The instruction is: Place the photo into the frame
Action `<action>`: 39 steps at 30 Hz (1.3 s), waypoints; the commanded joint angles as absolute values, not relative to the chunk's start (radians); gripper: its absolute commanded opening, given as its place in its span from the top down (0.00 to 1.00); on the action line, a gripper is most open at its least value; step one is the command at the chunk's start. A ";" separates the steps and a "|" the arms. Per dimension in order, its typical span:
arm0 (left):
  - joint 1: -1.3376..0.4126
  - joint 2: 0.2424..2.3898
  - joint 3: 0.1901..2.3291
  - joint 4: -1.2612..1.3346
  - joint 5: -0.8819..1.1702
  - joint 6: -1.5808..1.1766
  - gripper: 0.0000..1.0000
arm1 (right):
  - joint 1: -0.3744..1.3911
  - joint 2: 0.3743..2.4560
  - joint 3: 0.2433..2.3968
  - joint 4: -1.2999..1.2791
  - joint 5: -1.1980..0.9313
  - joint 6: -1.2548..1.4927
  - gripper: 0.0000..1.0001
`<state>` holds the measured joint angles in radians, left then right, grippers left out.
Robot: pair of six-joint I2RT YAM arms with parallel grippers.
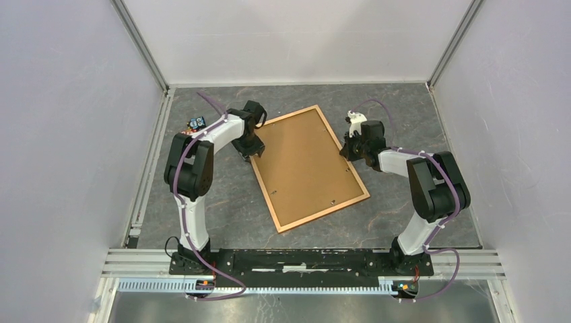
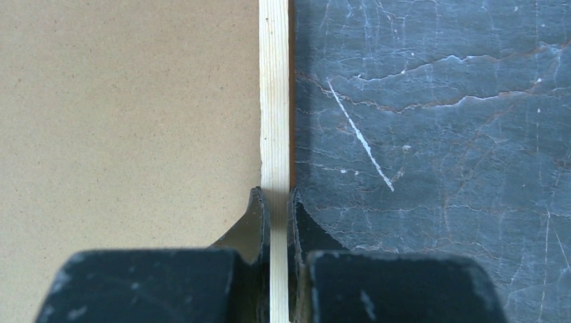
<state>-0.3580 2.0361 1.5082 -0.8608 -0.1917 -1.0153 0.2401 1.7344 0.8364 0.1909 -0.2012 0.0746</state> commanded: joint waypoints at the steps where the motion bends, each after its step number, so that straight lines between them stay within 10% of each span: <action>1: -0.343 2.004 1.425 -0.827 -0.301 -0.761 0.98 | 0.240 1.744 0.828 0.190 -0.227 0.095 1.00; 10: -0.343 1.783 1.211 -0.560 -0.179 -0.548 0.96 | 0.240 1.748 0.828 0.190 -0.235 0.099 1.00; 21: -0.344 1.779 1.257 -0.533 -0.099 -0.735 0.31 | 0.241 1.750 0.830 0.194 -0.242 0.100 1.00; 39: -0.348 1.903 1.397 -0.863 -0.307 -1.057 0.20 | 0.240 1.748 0.828 0.198 -0.253 0.104 1.00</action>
